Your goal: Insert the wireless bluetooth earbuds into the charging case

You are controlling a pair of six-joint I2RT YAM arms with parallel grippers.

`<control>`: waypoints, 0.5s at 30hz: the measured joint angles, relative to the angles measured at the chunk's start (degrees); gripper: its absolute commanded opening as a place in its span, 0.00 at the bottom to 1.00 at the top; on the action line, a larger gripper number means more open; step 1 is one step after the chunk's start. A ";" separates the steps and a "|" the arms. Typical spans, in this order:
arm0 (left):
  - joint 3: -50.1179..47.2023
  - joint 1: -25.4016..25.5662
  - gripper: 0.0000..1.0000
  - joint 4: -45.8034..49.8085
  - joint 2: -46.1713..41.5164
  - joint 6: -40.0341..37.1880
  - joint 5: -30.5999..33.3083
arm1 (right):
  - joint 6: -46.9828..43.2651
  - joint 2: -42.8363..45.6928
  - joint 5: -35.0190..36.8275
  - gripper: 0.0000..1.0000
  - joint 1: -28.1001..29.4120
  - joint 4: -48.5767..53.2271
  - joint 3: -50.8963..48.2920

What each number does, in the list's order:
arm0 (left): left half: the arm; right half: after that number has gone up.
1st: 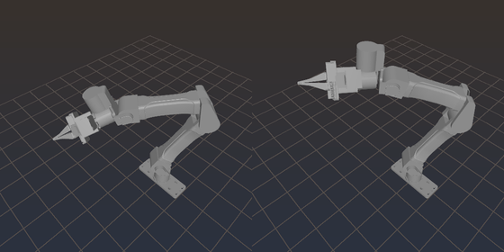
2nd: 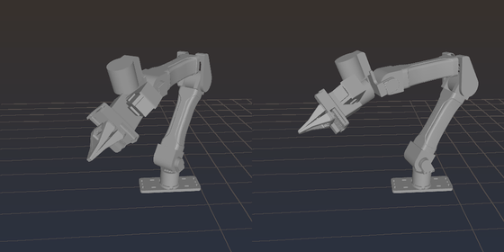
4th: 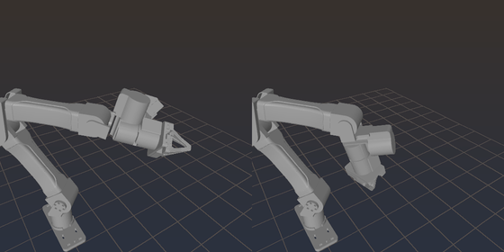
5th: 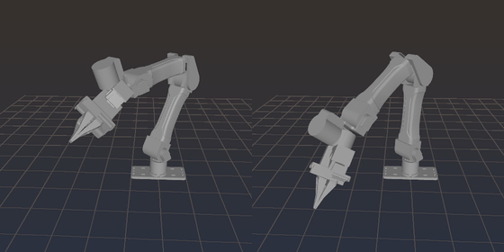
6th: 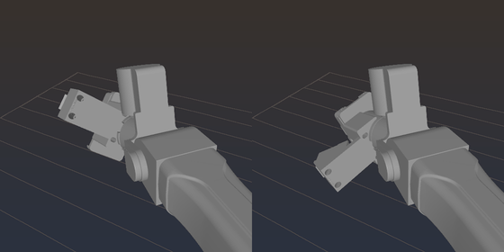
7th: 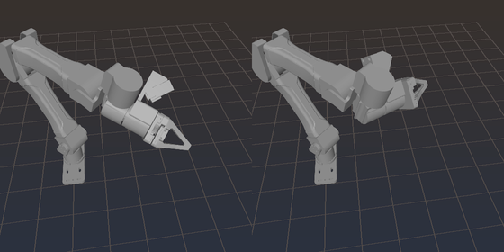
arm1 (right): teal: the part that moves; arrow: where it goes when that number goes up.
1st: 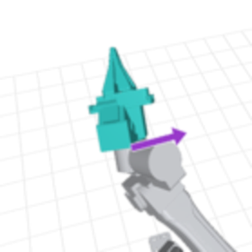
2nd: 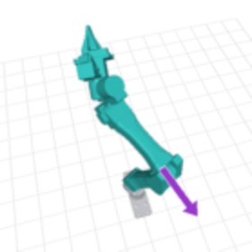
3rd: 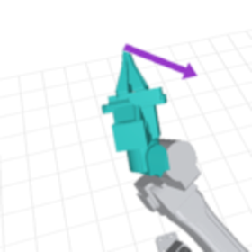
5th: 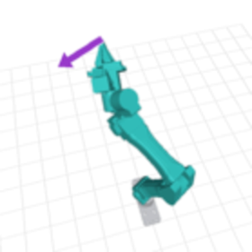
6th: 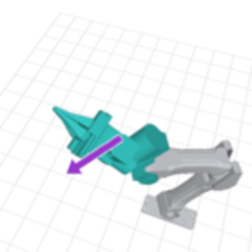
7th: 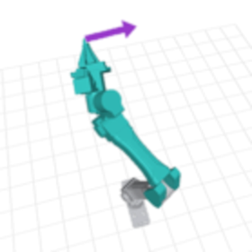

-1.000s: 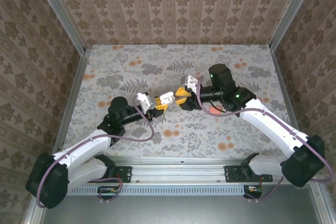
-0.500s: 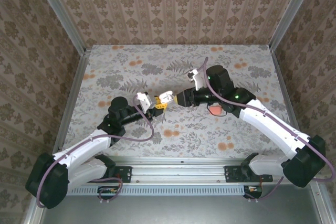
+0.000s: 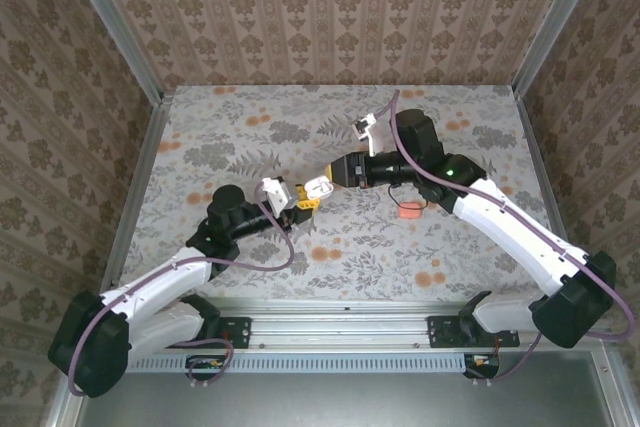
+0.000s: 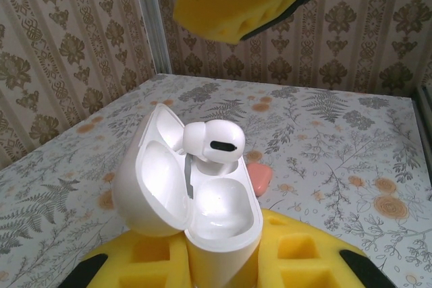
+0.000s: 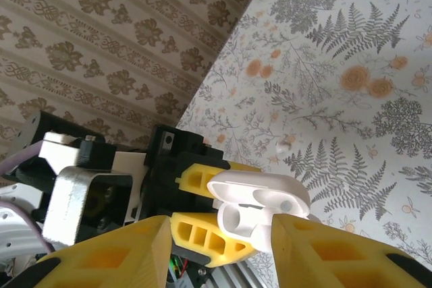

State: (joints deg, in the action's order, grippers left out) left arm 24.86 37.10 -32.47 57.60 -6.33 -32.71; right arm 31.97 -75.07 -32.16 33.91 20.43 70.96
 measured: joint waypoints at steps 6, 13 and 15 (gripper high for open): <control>0.00 0.02 0.05 0.31 -0.07 -0.22 -0.02 | -0.02 -2.99 -1.60 0.43 0.02 1.22 0.35; 0.00 0.11 0.05 0.37 -0.09 -0.42 -0.02 | -0.07 -4.31 -4.20 0.42 0.20 1.88 0.76; 0.00 0.11 0.05 0.37 -0.09 -0.42 -0.02 | -0.17 -5.31 -4.66 0.42 0.33 2.03 1.53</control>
State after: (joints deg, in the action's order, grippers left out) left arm 24.86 37.21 -32.10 57.52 -6.74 -32.73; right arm 31.79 -80.38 -36.82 34.24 22.46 72.49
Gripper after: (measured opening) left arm 0.195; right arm 0.425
